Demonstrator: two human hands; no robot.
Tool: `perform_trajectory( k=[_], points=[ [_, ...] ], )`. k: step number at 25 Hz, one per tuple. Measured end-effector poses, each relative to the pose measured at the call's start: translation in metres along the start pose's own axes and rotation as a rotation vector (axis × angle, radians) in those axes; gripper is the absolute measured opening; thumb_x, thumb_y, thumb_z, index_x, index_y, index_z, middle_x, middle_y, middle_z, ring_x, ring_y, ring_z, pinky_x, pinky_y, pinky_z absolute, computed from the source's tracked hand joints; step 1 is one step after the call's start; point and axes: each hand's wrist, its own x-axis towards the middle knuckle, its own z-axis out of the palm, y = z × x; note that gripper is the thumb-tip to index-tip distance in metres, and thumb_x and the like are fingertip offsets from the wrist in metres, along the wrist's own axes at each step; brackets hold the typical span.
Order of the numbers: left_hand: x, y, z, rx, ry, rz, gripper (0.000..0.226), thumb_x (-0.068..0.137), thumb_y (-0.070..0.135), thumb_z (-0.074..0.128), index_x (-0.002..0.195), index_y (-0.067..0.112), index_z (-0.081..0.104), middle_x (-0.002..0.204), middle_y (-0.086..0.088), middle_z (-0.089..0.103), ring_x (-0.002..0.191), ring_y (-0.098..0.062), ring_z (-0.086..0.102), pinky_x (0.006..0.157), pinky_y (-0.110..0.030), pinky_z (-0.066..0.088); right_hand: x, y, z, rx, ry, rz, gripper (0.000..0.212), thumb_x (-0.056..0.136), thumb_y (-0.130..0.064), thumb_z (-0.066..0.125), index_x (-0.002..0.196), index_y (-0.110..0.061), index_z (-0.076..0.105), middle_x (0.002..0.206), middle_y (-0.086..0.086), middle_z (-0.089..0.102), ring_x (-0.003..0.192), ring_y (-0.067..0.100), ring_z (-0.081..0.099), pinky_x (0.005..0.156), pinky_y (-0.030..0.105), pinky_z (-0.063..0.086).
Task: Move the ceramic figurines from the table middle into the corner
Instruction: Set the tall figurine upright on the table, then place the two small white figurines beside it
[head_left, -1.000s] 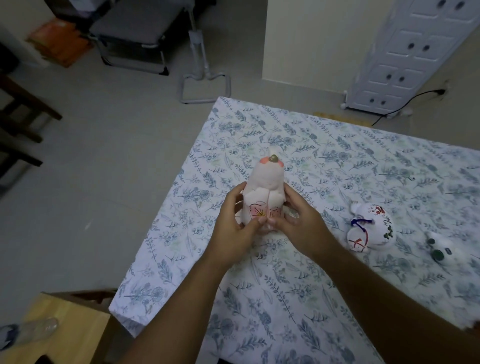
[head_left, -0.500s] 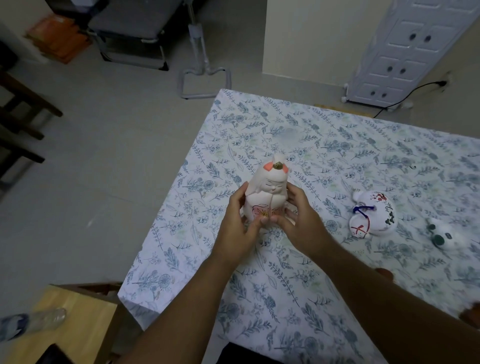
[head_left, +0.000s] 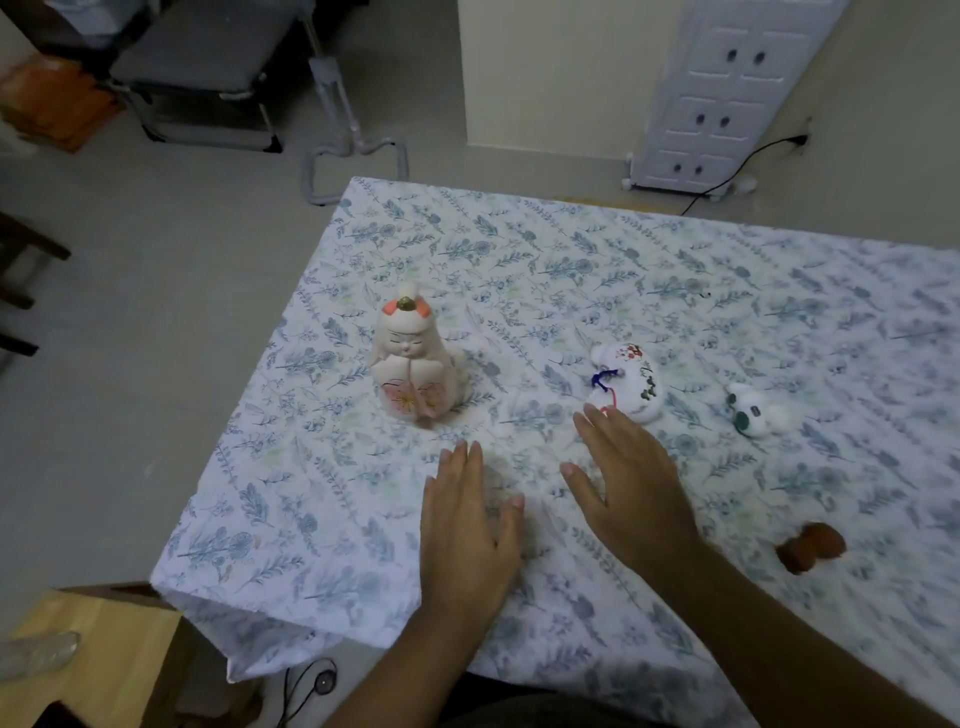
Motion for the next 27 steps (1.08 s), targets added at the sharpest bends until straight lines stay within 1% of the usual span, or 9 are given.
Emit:
perform_trajectory(
  k=[5,10,14,15,18,20,22,24,27],
  points=[
    [0.019,0.074,0.061,0.134,-0.158,0.160,0.072,0.101,0.054,0.034,0.161,0.019,0.015,0.169,0.002,0.009,0.156,-0.014,0.002,0.125,-0.034,-0.001,-0.033,0.081,-0.027,-0.047,0.060,0.103,0.061,0.096,-0.049,0.043,0.148,-0.017,0.048,0.157,0.005,0.045,0.148,0.026,0.035,0.119,0.044,0.023],
    [0.085,0.103,0.102,0.052,-0.082,-0.068,0.072,0.094,0.057,0.048,0.145,0.007,0.043,0.151,-0.014,0.045,0.141,-0.032,0.037,0.116,-0.049,0.031,-0.009,0.163,-0.060,0.149,0.182,0.423,0.059,0.098,-0.037,0.058,0.148,-0.011,0.045,0.152,0.016,0.047,0.141,0.038,0.038,0.116,0.051,0.031],
    [0.113,0.111,0.122,0.065,-0.175,-0.244,0.080,0.089,0.060,0.059,0.147,0.007,0.041,0.161,-0.019,0.027,0.150,-0.034,0.018,0.122,-0.048,0.021,0.019,0.197,-0.053,0.221,0.065,0.550,0.057,0.092,-0.049,0.053,0.132,-0.008,0.051,0.133,0.021,0.057,0.120,0.043,0.054,0.102,0.054,0.045],
    [0.114,0.113,0.125,0.024,-0.145,-0.259,0.078,0.086,0.059,0.065,0.142,0.008,0.046,0.157,-0.019,0.033,0.147,-0.035,0.025,0.120,-0.048,0.026,0.021,0.200,-0.048,0.227,0.074,0.549,0.055,0.089,-0.050,0.057,0.127,-0.011,0.054,0.128,0.018,0.061,0.115,0.039,0.058,0.099,0.055,0.048],
    [0.112,0.116,0.128,-0.295,0.001,-0.240,0.056,0.075,0.040,0.083,0.116,0.021,0.049,0.115,-0.001,0.057,0.107,-0.020,0.060,0.089,-0.038,0.056,0.022,0.196,-0.046,0.487,0.186,0.586,0.047,0.081,-0.027,0.081,0.119,-0.013,0.058,0.110,0.005,0.062,0.098,0.023,0.061,0.082,0.036,0.055],
    [0.111,0.128,0.125,-0.439,-0.036,-0.225,0.054,0.081,0.022,0.083,0.117,0.022,0.044,0.105,0.010,0.057,0.093,-0.003,0.061,0.074,-0.016,0.054,0.022,0.190,-0.046,0.638,0.194,0.586,0.053,0.078,-0.014,0.084,0.123,-0.017,0.055,0.117,0.002,0.059,0.102,0.018,0.060,0.075,0.018,0.050],
    [0.113,0.144,0.122,-0.445,-0.031,-0.204,0.048,0.086,0.016,0.078,0.121,0.018,0.045,0.100,0.013,0.058,0.085,0.003,0.061,0.060,-0.007,0.049,0.030,0.186,-0.043,0.687,0.235,0.543,0.064,0.077,-0.006,0.085,0.131,-0.018,0.054,0.125,0.003,0.057,0.110,0.015,0.059,0.080,0.013,0.051],
    [0.116,0.157,0.121,-0.413,0.001,-0.147,0.038,0.091,0.014,0.072,0.120,0.017,0.048,0.097,0.011,0.062,0.077,0.001,0.062,0.053,-0.009,0.049,0.039,0.183,-0.040,0.609,0.279,0.477,0.072,0.078,-0.003,0.083,0.142,-0.016,0.051,0.132,0.005,0.052,0.116,0.013,0.055,0.092,0.021,0.052],
    [0.119,0.165,0.122,-0.313,0.062,-0.075,0.032,0.092,0.022,0.067,0.119,0.022,0.049,0.100,0.003,0.069,0.080,-0.011,0.068,0.065,-0.032,0.060,0.048,0.179,-0.037,0.421,0.306,0.391,0.071,0.081,0.001,0.077,0.146,-0.009,0.050,0.142,0.012,0.048,0.129,0.020,0.050,0.104,0.029,0.046]
  ],
)
